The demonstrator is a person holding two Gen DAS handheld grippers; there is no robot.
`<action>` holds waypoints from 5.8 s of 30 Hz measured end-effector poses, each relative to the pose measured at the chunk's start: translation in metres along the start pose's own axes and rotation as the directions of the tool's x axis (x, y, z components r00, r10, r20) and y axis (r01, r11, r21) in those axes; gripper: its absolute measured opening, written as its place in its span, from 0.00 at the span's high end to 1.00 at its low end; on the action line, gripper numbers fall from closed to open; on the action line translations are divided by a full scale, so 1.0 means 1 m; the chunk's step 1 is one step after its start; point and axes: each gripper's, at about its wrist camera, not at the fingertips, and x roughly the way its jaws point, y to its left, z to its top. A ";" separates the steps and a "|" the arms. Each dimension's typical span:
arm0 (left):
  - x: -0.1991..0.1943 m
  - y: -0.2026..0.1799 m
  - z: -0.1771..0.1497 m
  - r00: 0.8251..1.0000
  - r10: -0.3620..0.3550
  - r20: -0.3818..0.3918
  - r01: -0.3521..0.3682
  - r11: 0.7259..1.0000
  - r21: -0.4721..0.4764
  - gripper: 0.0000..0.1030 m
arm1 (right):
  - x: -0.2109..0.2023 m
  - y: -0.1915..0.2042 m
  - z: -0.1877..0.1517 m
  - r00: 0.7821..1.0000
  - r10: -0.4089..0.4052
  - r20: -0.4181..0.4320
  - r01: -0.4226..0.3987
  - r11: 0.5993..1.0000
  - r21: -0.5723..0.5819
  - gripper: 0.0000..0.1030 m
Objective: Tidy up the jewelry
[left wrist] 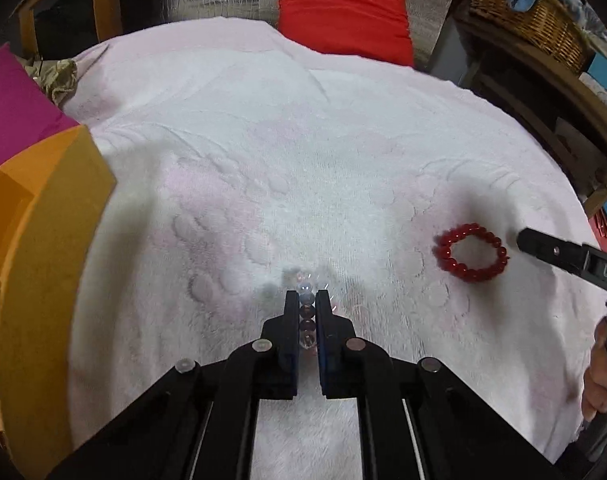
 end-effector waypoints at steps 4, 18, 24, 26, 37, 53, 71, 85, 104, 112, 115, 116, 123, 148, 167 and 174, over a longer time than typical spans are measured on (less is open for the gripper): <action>-0.015 0.001 -0.006 1.000 -0.016 0.016 0.016 1.000 0.023 0.93 | -0.001 0.013 0.000 0.998 0.056 0.013 -0.055 0.998 -0.036 0.47; -0.042 0.008 -0.021 0.998 -0.043 0.034 0.042 0.998 0.055 0.93 | 0.025 0.055 -0.017 0.999 0.024 -0.036 -0.031 0.977 -0.210 0.36; -0.047 0.015 -0.025 0.999 -0.040 0.031 0.039 0.998 0.045 0.93 | 0.034 0.083 -0.034 0.995 -0.098 0.024 0.100 0.912 -0.399 0.38; -0.048 0.016 -0.025 0.999 -0.037 0.030 0.035 0.999 0.038 0.93 | 0.034 0.084 -0.035 0.992 -0.116 0.053 0.128 0.902 -0.413 0.57; -0.048 0.014 -0.021 0.999 -0.034 0.034 0.034 0.999 0.013 0.93 | 0.021 0.062 -0.024 0.999 -0.026 0.047 0.040 0.945 -0.324 0.80; -0.079 -0.007 -0.024 0.989 0.042 0.142 -0.046 0.999 0.028 0.93 | -0.011 0.045 -0.025 0.994 0.110 0.027 -0.102 0.971 -0.218 0.80; -0.122 0.014 -0.035 0.966 0.114 0.232 -0.111 0.993 -0.026 0.93 | -0.036 0.089 -0.037 0.966 0.248 0.073 -0.223 0.944 -0.245 0.80; -0.176 0.074 -0.054 0.937 0.139 0.320 -0.096 0.985 -0.146 0.93 | -0.050 0.168 -0.068 0.956 0.288 0.055 -0.254 0.908 -0.334 0.80; -0.210 0.182 -0.079 0.906 0.285 0.312 -0.157 0.912 -0.378 0.93 | -0.065 0.291 -0.099 0.934 0.357 -0.011 -0.323 0.831 -0.452 0.80; -0.195 0.249 -0.098 0.922 0.341 0.186 -0.208 0.838 -0.504 0.93 | -0.051 0.337 -0.116 0.913 0.400 -0.082 -0.391 0.800 -0.454 0.80; -0.185 0.262 -0.103 0.932 0.334 0.143 -0.214 0.822 -0.527 0.93 | -0.043 0.354 -0.125 0.910 0.399 -0.112 -0.404 0.791 -0.460 0.80; -0.181 0.266 -0.105 0.935 0.333 0.124 -0.220 0.817 -0.533 0.93 | -0.040 0.359 -0.128 0.908 0.399 -0.128 -0.411 0.787 -0.460 0.80; -0.165 0.280 -0.114 0.942 0.334 0.037 -0.259 0.790 -0.556 0.93 | -0.026 0.384 -0.154 0.908 0.373 -0.188 -0.416 0.762 -0.497 0.80; -0.136 0.293 -0.123 0.916 0.386 -0.105 -0.380 0.756 -0.533 0.93 | 0.010 0.390 -0.173 0.932 0.272 -0.240 -0.360 0.775 -0.520 0.78; -0.169 0.248 -0.112 0.870 0.492 0.027 -0.428 0.783 -0.452 0.42 | -0.035 0.360 -0.168 0.943 0.289 -0.166 -0.332 0.768 -0.548 0.66; -0.237 0.186 -0.123 0.773 0.607 0.185 -0.505 0.765 -0.399 0.22 | -0.101 0.318 -0.160 0.953 0.296 -0.056 -0.267 0.742 -0.615 0.65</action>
